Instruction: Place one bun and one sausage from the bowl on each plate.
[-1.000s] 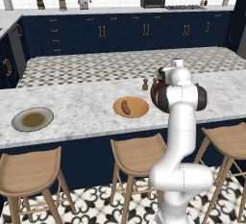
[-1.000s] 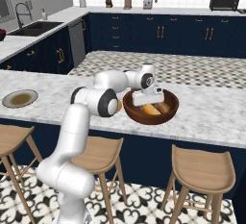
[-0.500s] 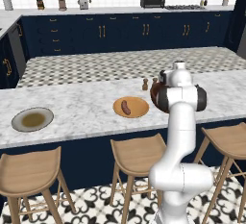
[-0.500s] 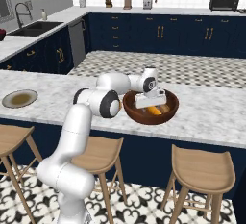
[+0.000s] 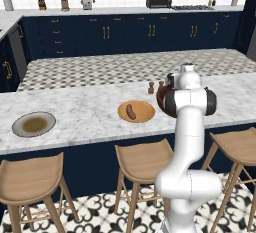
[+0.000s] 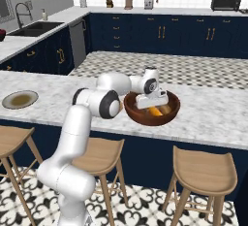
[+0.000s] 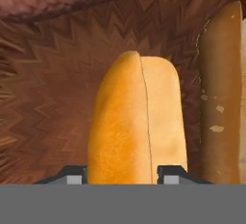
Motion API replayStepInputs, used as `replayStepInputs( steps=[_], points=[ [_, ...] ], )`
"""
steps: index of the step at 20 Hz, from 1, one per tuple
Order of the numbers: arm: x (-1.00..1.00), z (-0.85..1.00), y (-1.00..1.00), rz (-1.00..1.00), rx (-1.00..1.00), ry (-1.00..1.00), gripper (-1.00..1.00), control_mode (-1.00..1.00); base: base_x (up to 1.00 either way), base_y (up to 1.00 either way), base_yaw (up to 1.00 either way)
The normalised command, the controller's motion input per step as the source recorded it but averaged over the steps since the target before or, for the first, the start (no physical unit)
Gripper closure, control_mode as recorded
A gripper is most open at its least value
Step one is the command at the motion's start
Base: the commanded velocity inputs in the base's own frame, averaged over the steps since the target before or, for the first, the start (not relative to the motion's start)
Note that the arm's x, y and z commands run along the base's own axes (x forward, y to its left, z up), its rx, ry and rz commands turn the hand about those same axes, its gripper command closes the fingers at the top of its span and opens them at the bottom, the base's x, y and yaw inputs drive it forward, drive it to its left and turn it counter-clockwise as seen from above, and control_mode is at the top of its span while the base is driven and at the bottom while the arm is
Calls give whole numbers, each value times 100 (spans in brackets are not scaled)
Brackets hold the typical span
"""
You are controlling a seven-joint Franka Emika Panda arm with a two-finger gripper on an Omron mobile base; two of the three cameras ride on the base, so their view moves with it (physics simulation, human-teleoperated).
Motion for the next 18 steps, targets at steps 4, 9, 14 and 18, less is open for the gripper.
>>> replayStepInputs(
  steps=[4,9,14,18],
  points=[
    [0,79,14,0,-3,0,100,-100,0,0,0],
    [0,100,59,-2,-5,-1,100,-100,0,0,0],
    [-4,63,100,-23,3,-20,100,-100,0,0,0],
    [-5,0,100,-35,17,0,100,-100,0,0,0]
  ],
)
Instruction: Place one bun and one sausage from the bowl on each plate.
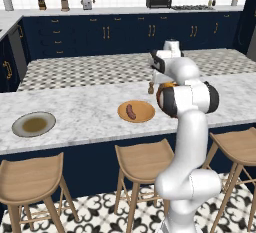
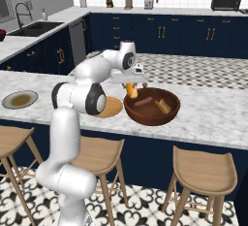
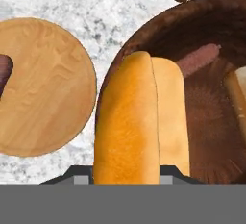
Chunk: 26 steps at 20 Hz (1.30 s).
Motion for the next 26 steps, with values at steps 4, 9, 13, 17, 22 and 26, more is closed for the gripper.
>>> replayStepInputs(
  steps=[4,9,13,17,22,26],
  points=[
    [0,-18,100,-38,15,0,100,-100,0,0,0],
    [7,-63,100,-37,0,0,100,-100,0,0,0],
    [51,-43,59,-22,-4,0,100,-100,0,0,0],
    [42,-33,3,-1,-1,-1,100,-100,0,0,0],
    [14,-43,-8,2,-5,0,100,-100,0,0,0],
    [-24,-18,0,1,0,7,100,-100,0,0,0]
  ],
)
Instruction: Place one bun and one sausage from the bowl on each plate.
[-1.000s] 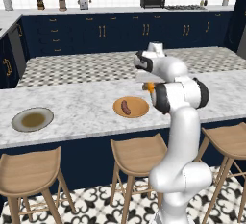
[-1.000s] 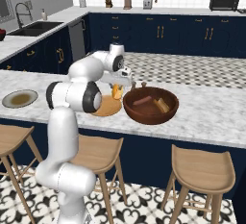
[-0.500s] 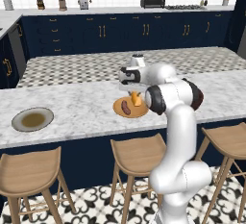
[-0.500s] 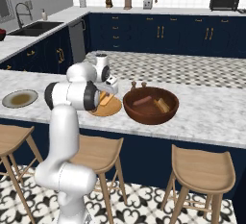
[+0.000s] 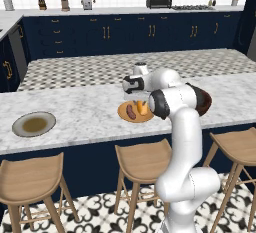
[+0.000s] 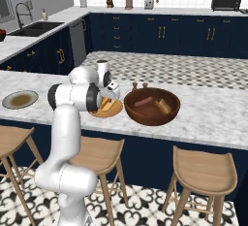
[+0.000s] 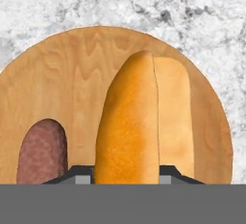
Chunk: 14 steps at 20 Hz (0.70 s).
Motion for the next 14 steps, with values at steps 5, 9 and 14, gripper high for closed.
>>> replayStepInputs(
  steps=[5,9,14],
  points=[
    [-3,-11,1,4,0,2,100,-100,0,0,0],
    [0,-22,1,10,0,0,-100,-100,0,0,0],
    [0,0,0,5,0,0,-100,-100,0,0,0]
  ],
)
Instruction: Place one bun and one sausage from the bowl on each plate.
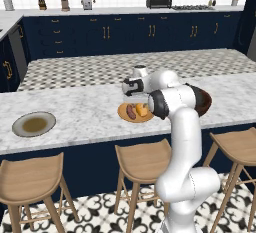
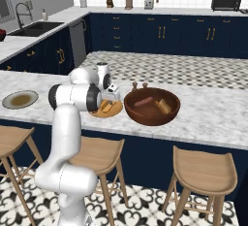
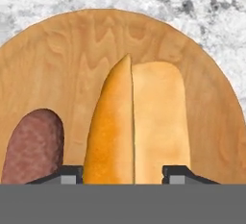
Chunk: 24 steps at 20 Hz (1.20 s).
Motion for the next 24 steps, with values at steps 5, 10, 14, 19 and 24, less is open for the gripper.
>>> replayStepInputs(
  steps=[5,10,14,19,24],
  points=[
    [-1,28,0,3,0,0,-100,-100,0,0,0],
    [-16,66,-17,1,0,-1,-100,-100,0,0,0],
    [-21,64,-86,0,1,-11,-100,-100,0,0,0],
    [3,15,-100,6,-4,0,-100,-100,0,0,0],
    [0,1,-100,21,-14,2,-100,-100,0,0,0]
  ],
)
